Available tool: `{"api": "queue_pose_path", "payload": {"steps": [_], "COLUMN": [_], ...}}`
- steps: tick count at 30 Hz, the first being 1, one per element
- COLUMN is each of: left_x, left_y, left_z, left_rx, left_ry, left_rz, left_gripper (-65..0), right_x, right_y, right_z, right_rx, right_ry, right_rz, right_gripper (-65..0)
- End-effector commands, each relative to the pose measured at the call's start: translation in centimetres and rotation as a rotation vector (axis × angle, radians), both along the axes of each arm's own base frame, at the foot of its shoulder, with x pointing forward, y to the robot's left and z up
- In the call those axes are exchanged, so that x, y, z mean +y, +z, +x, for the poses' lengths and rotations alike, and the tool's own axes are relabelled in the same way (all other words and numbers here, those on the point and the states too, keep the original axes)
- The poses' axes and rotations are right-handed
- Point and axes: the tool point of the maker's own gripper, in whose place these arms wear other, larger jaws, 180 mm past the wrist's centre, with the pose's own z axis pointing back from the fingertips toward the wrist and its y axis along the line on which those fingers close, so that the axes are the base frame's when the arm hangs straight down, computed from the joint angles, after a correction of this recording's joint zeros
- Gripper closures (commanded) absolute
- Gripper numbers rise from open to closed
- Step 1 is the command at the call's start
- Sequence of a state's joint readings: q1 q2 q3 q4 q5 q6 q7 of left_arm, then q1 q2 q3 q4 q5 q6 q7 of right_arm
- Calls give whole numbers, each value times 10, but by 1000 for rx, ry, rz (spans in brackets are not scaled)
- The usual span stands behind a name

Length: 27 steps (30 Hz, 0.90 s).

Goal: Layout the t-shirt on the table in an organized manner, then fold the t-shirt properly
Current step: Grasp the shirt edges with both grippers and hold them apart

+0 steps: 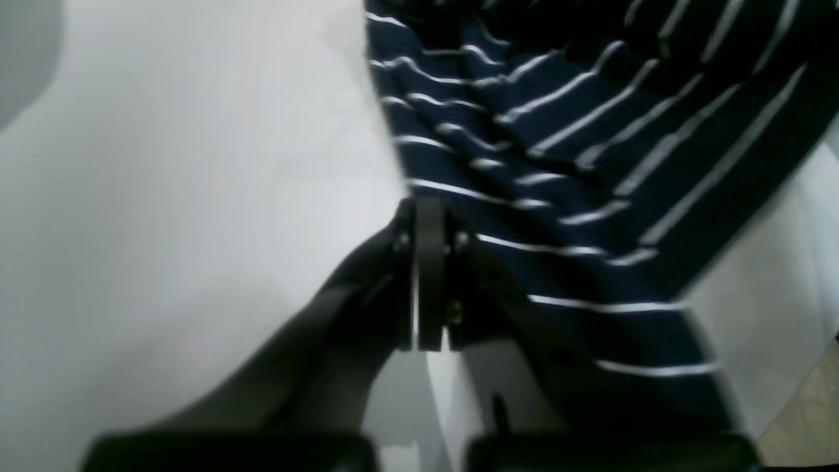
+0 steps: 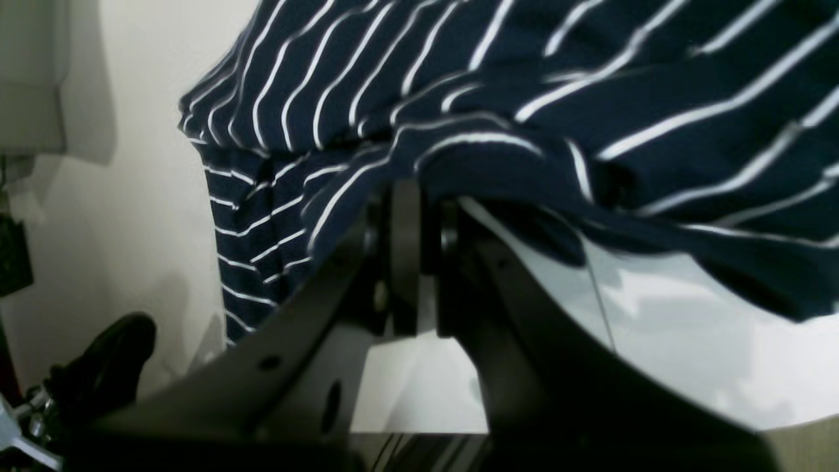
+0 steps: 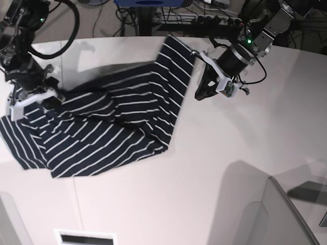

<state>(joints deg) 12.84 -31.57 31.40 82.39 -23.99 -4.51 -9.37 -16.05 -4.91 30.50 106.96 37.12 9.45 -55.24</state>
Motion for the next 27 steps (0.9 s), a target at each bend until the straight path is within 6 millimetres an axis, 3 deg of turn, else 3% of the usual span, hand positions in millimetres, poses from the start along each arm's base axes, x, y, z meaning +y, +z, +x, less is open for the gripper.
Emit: {"api": "queue_pose_path", "payload": {"steps": [1, 4, 7, 11, 13, 15, 19, 22, 27], "left_x": [0, -3, -6, -19, -38, -72, -120, -129, -105], "left_y": [10, 8, 8, 11, 10, 9, -2, -21, -58], "left_z": [6, 5, 5, 6, 2, -6, -16, -17, -13], "left_rx": [-37, -33, -33, -36, -30, -15, 17, 56, 117], "left_ry": [-4, 2, 3, -6, -41, -109, -200, -192, -145], "left_rz": [-12, -21, -27, -53, -82, -120, -155, -142, -54], "left_gripper": [0, 0, 0, 0, 0, 0, 0, 0, 0], "right_x": [-2, -2, 10, 13, 15, 13, 5, -1, -10], "right_y": [-3, -35, -74, -96, -98, -95, -72, -61, -56], "right_z": [-2, -18, -39, -44, -45, -48, -50, -55, -69], "right_rx": [8, 100, 212, 226, 222, 209, 132, 102, 74], "right_ry": [-9, -37, -42, -86, -76, -72, -76, -82, -114], "right_rz": [10, 64, 141, 163, 153, 132, 63, 24, -18], "right_gripper": [-8, -8, -8, -8, -11, -57, -311, -426, -395]}}
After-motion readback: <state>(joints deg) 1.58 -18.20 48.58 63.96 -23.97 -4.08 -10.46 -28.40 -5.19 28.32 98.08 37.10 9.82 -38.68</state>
